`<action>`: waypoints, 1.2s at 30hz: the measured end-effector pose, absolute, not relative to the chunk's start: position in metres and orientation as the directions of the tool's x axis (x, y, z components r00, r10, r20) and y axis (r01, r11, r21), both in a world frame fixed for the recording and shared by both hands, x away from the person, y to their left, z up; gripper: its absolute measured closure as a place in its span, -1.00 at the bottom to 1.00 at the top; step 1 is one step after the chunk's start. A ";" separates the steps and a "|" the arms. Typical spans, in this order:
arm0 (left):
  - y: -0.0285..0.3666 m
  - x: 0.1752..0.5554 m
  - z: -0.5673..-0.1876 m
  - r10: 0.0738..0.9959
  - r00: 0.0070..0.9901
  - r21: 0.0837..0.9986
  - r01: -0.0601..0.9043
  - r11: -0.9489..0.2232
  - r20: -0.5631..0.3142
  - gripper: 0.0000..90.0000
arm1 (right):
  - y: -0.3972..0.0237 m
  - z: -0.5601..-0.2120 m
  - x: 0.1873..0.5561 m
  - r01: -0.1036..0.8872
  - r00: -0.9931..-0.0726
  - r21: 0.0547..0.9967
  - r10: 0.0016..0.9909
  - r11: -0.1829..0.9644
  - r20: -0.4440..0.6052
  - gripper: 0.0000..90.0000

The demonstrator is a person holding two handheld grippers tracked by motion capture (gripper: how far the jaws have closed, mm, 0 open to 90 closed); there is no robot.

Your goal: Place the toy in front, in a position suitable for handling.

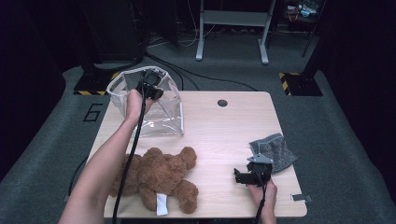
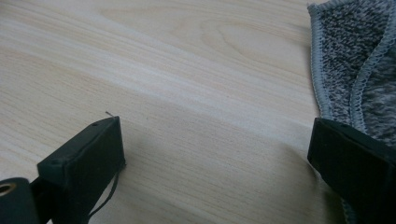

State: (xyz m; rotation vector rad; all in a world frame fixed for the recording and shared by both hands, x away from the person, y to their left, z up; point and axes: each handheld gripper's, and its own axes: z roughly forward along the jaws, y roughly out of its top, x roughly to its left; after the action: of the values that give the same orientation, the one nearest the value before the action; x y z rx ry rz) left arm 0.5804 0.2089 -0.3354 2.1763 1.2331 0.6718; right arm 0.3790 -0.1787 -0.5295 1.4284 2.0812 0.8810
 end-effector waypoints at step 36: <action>0.205 0.568 -0.352 0.854 0.512 0.579 0.669 -0.466 0.095 0.08 | -0.179 -0.530 0.380 0.638 -0.349 0.729 0.937 0.250 -0.015 -0.93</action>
State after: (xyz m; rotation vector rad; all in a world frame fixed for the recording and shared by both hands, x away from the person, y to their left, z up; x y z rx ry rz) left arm 0.5677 0.2052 -0.3523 2.2811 1.2458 0.5186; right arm 0.3797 -0.1791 -0.5299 1.4314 2.0763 0.8854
